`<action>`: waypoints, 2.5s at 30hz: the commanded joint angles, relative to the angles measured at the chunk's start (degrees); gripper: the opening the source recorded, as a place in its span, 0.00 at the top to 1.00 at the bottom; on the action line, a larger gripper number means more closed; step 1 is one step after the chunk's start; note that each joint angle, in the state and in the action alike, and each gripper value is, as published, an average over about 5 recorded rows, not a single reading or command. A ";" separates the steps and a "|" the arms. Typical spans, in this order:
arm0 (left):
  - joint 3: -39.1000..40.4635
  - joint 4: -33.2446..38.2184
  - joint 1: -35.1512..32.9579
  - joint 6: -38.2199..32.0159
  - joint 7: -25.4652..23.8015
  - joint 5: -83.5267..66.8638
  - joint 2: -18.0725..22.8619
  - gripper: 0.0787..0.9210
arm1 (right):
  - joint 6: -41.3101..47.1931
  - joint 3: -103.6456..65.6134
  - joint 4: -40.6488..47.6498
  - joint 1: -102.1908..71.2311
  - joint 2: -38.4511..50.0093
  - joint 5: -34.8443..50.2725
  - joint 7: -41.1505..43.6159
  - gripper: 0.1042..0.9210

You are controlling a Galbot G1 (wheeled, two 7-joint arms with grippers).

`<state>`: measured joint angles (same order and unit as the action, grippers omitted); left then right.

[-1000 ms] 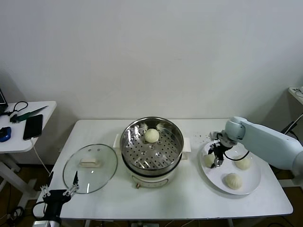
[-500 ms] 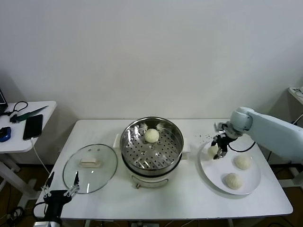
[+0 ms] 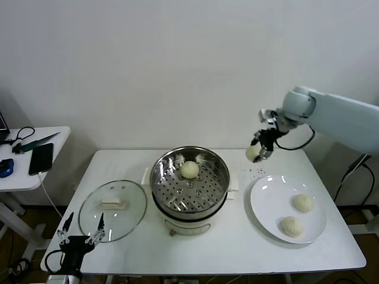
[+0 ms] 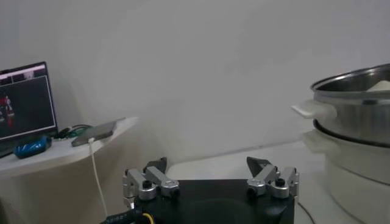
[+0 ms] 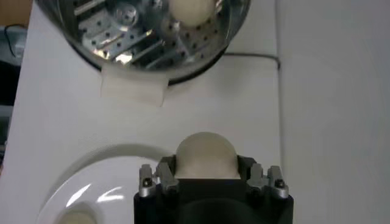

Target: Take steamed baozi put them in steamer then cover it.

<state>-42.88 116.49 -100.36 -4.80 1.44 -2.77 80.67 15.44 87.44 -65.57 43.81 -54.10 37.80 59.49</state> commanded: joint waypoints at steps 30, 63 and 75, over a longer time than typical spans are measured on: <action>1.28 0.37 0.45 0.72 0.41 1.20 -0.38 0.12 | 4.75 4.41 4.75 -8.27 -32.12 10.58 -7.81 0.32; 1.41 -0.09 0.52 0.85 0.36 1.20 -0.44 0.12 | 3.43 4.03 -4.92 1.60 -17.78 7.86 -4.66 0.12; 1.24 0.71 1.23 1.82 0.33 1.97 0.23 0.12 | 0.31 4.59 -20.33 7.57 9.32 -4.60 0.24 0.12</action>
<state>-41.54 117.00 -99.42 -3.43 1.78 -1.37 80.61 17.06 91.84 -75.22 46.78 -63.77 41.19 56.99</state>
